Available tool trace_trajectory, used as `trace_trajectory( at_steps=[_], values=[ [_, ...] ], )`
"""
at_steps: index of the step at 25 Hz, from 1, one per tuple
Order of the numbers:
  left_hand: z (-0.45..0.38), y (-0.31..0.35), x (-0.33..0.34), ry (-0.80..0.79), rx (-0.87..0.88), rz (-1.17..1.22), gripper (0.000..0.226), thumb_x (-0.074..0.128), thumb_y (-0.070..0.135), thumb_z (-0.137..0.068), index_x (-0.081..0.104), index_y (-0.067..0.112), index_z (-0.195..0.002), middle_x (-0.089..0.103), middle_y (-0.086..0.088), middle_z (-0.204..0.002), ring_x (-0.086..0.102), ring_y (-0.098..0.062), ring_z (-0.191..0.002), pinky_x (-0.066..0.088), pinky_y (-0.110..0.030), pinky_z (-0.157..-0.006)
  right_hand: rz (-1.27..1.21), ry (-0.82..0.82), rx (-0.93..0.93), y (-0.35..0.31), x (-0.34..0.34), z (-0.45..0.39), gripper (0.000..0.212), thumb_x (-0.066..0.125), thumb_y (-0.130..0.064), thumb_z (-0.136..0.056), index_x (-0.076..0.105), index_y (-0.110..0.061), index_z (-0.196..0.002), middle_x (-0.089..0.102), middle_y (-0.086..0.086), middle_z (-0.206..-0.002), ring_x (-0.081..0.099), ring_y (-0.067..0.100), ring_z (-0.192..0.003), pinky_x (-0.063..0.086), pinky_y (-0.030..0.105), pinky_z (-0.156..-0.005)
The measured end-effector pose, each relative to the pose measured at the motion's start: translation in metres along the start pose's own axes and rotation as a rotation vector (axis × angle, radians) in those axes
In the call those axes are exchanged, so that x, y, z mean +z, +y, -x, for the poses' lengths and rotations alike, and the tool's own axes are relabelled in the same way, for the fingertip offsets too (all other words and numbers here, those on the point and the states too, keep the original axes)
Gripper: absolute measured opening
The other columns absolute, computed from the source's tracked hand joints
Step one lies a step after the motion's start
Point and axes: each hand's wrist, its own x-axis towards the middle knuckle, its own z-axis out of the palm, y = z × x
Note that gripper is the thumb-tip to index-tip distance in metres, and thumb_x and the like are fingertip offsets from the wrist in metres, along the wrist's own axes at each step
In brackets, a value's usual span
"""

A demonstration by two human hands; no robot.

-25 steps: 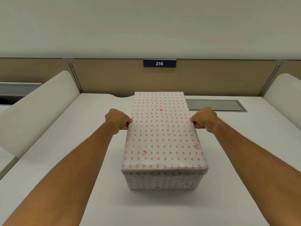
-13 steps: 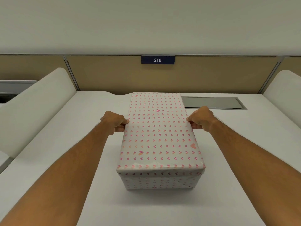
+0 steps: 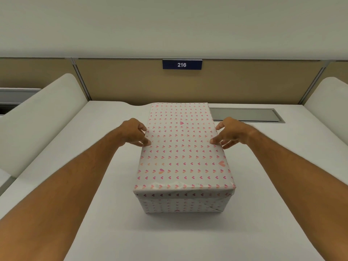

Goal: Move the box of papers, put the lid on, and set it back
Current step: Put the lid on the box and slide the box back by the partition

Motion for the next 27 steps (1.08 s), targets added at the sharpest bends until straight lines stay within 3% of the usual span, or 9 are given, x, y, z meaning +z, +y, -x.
trace_trajectory(
  at_steps=[3, 7, 12, 16, 19, 22, 27],
  values=[
    [0.012, -0.004, -0.001, -0.124, -0.050, -0.033, 0.083, 0.087, 0.016, -0.067, 0.048, 0.006, -0.139, 0.059, -0.006, -0.114, 0.066, -0.023, -0.086, 0.059, -0.031, -0.070, -0.023, -0.129, 0.075, 0.003, -0.006, 0.011, 0.050, 0.088, -0.010, -0.067, 0.059, -0.014, -0.108, 0.072, 0.004, -0.092, 0.077, 0.028, -0.071, 0.062, 0.037, -0.055],
    [0.020, -0.014, 0.006, -0.119, -0.040, 0.005, 0.085, 0.087, 0.017, -0.067, 0.046, 0.007, -0.141, 0.061, -0.001, -0.101, 0.066, -0.022, -0.083, 0.058, -0.034, -0.075, -0.065, -0.125, 0.058, 0.008, 0.001, 0.016, 0.060, 0.088, -0.007, -0.067, 0.056, -0.015, -0.117, 0.070, 0.003, -0.092, 0.076, 0.027, -0.070, 0.063, 0.037, -0.056],
    [0.028, -0.019, 0.011, -0.074, -0.045, 0.100, 0.073, 0.084, 0.012, -0.071, 0.051, 0.003, -0.136, 0.059, -0.006, -0.110, 0.065, -0.024, -0.094, 0.057, -0.038, -0.084, -0.120, -0.117, 0.058, 0.013, 0.003, 0.021, 0.063, 0.084, -0.008, -0.072, 0.055, -0.013, -0.128, 0.071, 0.007, -0.103, 0.074, 0.030, -0.087, 0.063, 0.041, -0.071],
    [0.031, -0.026, 0.012, -0.046, -0.110, 0.338, 0.037, 0.073, 0.011, -0.083, 0.062, -0.001, -0.117, 0.066, -0.010, -0.113, 0.069, -0.021, -0.082, 0.059, -0.030, -0.061, -0.209, -0.011, 0.080, 0.018, 0.007, 0.016, 0.037, 0.078, -0.017, -0.082, 0.062, -0.003, -0.112, 0.073, 0.013, -0.103, 0.073, 0.030, -0.088, 0.062, 0.043, -0.078],
    [0.028, -0.027, 0.016, 0.018, -0.180, 0.461, 0.015, 0.064, 0.011, -0.090, 0.066, 0.001, -0.101, 0.070, -0.012, -0.104, 0.071, -0.022, -0.075, 0.060, -0.031, -0.051, -0.348, 0.096, 0.122, 0.022, 0.016, 0.010, 0.024, 0.072, -0.019, -0.088, 0.061, -0.003, -0.102, 0.073, 0.014, -0.097, 0.073, 0.027, -0.078, 0.060, 0.039, -0.064],
    [0.025, -0.025, 0.018, 0.060, -0.234, 0.494, 0.008, 0.066, 0.010, -0.089, 0.066, 0.002, -0.090, 0.071, -0.011, -0.090, 0.072, -0.022, -0.069, 0.059, -0.032, -0.046, -0.419, 0.102, 0.163, 0.023, 0.018, 0.006, 0.021, 0.071, -0.016, -0.088, 0.062, -0.002, -0.099, 0.074, 0.013, -0.088, 0.073, 0.026, -0.073, 0.058, 0.037, -0.053],
    [0.019, -0.023, 0.019, 0.049, -0.274, 0.525, 0.007, 0.065, 0.006, -0.089, 0.063, 0.000, -0.089, 0.071, -0.014, -0.087, 0.072, -0.028, -0.073, 0.058, -0.041, -0.061, -0.451, 0.073, 0.177, 0.027, 0.017, 0.001, 0.015, 0.071, -0.014, -0.088, 0.062, -0.003, -0.094, 0.074, 0.014, -0.087, 0.074, 0.027, -0.070, 0.059, 0.038, -0.050]
  ],
)
